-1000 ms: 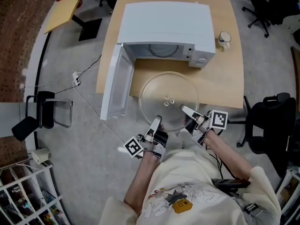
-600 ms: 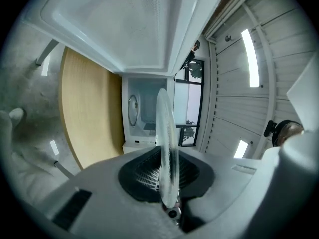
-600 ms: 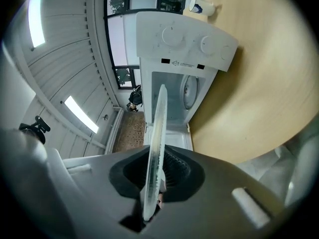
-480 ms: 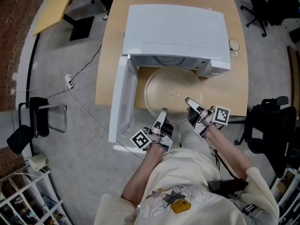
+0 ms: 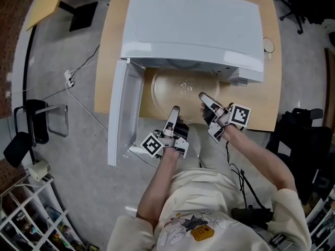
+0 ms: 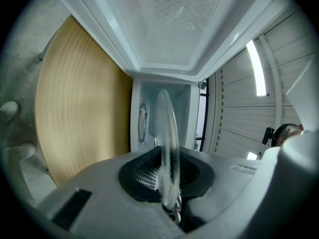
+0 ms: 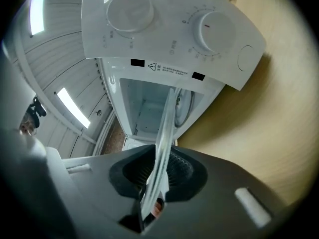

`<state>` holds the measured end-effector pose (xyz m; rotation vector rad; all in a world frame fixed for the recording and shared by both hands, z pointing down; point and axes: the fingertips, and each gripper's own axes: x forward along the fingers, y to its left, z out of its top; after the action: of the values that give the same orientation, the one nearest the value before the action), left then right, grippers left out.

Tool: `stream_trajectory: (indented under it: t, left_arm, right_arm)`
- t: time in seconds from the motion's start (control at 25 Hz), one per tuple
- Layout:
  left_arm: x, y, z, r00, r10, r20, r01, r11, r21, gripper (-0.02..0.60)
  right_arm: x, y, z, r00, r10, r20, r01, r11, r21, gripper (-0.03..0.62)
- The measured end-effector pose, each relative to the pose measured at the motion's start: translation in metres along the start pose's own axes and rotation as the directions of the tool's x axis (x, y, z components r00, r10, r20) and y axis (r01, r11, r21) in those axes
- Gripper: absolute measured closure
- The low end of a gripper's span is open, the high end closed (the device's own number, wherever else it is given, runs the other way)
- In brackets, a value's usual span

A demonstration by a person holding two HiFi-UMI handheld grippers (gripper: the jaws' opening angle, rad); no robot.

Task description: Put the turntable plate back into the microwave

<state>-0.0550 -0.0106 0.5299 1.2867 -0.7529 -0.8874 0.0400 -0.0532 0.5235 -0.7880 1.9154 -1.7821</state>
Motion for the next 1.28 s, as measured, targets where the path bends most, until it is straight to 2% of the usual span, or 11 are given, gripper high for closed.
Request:
stream_trajectory:
  t: [0.16, 0.28, 0.4, 0.68, 0.8, 1.0, 1.28]
  left_arm:
    - [0.014, 0.004, 0.012, 0.999, -0.037, 0.033, 0.035, 0.999, 0.041, 0.548]
    - [0.031, 0.008, 0.026, 0.997, -0.059, 0.05, 0.055, 0.995, 0.077, 0.549]
    - [0.046, 0.012, 0.033, 0.995, -0.062, 0.075, 0.057, 0.996, 0.071, 0.548]
    - [0.073, 0.026, 0.049, 0.993, -0.08, 0.083, 0.075, 0.995, 0.069, 0.546]
    - [0.086, 0.029, 0.053, 0.993, -0.087, 0.079, 0.082, 0.995, 0.063, 0.546]
    - [0.102, 0.034, 0.056, 0.994, -0.084, 0.07, 0.082, 0.996, 0.03, 0.543]
    - [0.122, 0.037, 0.062, 0.998, -0.062, 0.017, 0.061, 0.997, 0.055, 0.527]
  right_arm:
    - [0.008, -0.004, 0.006, 0.999, 0.02, 0.033, -0.02, 1.0, 0.005, 0.541]
    - [0.015, -0.003, 0.006, 0.997, 0.062, 0.041, -0.063, 0.998, 0.019, 0.5]
    - [0.02, -0.006, 0.002, 0.996, 0.077, 0.042, -0.079, 0.996, 0.043, 0.473]
    - [0.039, -0.022, 0.002, 0.997, 0.06, 0.05, -0.064, 0.995, 0.075, 0.475]
    - [0.045, -0.034, 0.008, 0.998, 0.034, 0.053, -0.038, 0.996, 0.076, 0.54]
    - [0.051, -0.037, 0.022, 0.992, 0.05, 0.112, -0.066, 0.988, 0.139, 0.546]
    - [0.058, -0.044, 0.037, 0.984, 0.045, 0.174, -0.076, 0.982, 0.175, 0.544]
